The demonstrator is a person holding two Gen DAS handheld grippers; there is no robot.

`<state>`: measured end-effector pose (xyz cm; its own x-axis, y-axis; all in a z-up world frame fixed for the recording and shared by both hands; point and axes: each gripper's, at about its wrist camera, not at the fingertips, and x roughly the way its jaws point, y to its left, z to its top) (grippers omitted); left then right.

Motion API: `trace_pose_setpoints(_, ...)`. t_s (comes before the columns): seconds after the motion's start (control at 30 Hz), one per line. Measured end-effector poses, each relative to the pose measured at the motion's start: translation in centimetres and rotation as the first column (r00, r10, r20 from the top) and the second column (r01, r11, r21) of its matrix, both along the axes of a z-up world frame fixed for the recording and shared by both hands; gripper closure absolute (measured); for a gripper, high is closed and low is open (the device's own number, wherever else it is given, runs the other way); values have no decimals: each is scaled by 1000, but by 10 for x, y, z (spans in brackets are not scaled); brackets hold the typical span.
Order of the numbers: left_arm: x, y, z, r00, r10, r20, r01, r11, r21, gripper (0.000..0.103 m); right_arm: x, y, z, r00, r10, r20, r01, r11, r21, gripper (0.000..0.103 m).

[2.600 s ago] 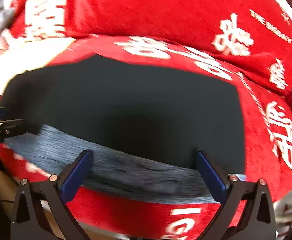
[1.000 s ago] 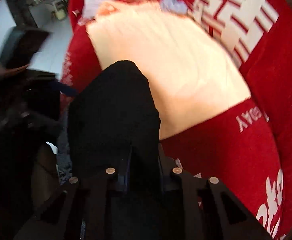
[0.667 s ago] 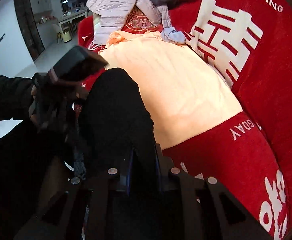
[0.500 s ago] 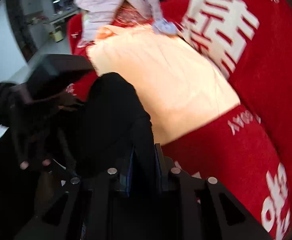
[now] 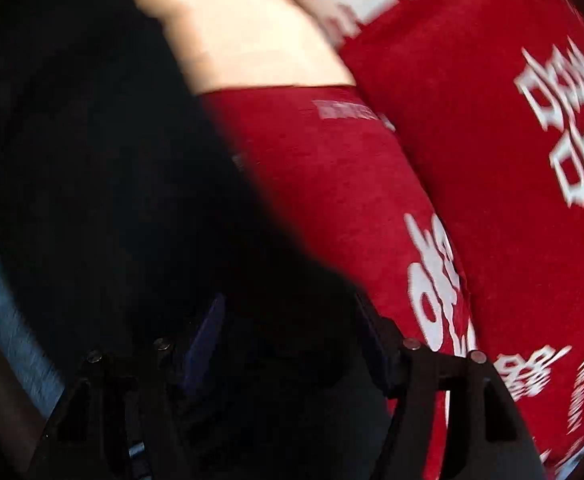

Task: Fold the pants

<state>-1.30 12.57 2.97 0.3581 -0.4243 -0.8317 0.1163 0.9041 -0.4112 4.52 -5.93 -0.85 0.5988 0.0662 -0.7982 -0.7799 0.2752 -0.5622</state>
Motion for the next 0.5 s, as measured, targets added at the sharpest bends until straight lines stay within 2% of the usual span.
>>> trace_pose_setpoints(0.03, -2, -2, 2, 1000, -6, 8, 6, 1000, 15, 73, -15, -2, 0, 1000, 28, -1, -28, 1000, 2, 35)
trace_pose_setpoints(0.1, -4, -14, 6, 1000, -9, 18, 8, 999, 50, 73, -44, -7, 2, 990, 104, -94, -102, 994, 27, 35)
trace_pose_setpoints(0.17, -4, -21, 10, 1000, -6, 20, 4, 997, 72, 73, -54, -13, 3, 986, 125, -107, -122, 992, 34, 35)
trace_pose_setpoints(0.2, -5, -24, 13, 1000, -4, 21, 2, 997, 74, 74, -52, -16, 2, 986, 105, -127, -101, 994, 40, 35)
trace_pose_setpoints(0.27, -5, -30, 24, 999, -11, 39, 9, 997, 72, 75, -34, -24, 2, 973, 33, -229, -12, 996, 92, 35)
trace_pose_setpoints(0.33, -5, -40, 38, 997, -24, 67, 19, 997, 75, 75, -7, -33, -1, 936, -15, -353, 82, 981, 175, 30)
trace_pose_setpoints(0.4, -4, -52, 50, 996, -32, 84, 25, 996, 85, 75, 4, -36, 2, 913, 10, -407, 81, 975, 207, 27)
trace_pose_setpoints(0.5, -2, -69, 65, 992, -59, 110, 45, 991, 122, 76, 7, -35, 13, 895, 27, -445, 66, 979, 191, 26)
